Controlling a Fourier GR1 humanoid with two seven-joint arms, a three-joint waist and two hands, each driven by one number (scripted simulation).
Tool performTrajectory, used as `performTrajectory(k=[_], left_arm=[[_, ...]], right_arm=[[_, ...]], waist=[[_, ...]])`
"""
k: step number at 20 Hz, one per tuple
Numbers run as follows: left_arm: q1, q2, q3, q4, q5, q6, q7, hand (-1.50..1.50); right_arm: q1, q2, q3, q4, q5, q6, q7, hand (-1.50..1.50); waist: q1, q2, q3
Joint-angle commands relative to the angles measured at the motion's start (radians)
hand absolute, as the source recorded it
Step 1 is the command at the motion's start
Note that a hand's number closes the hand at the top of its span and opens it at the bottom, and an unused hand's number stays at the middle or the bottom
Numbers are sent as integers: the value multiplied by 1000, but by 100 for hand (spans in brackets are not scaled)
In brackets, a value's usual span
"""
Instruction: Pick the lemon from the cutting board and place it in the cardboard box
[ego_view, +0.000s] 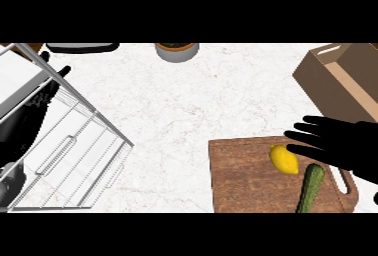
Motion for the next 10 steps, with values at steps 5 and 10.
performTrajectory(k=[5, 10], left_arm=[[33, -53, -86, 95, -21, -41, 41, 0], [22, -57, -71, 115, -13, -49, 32, 0]], right_arm=[[47, 57, 46, -70, 62, 54, 152, -150], [122, 78, 88, -89, 195, -39, 183, -150]], waist=[[3, 23, -12], [-8, 22, -11]])
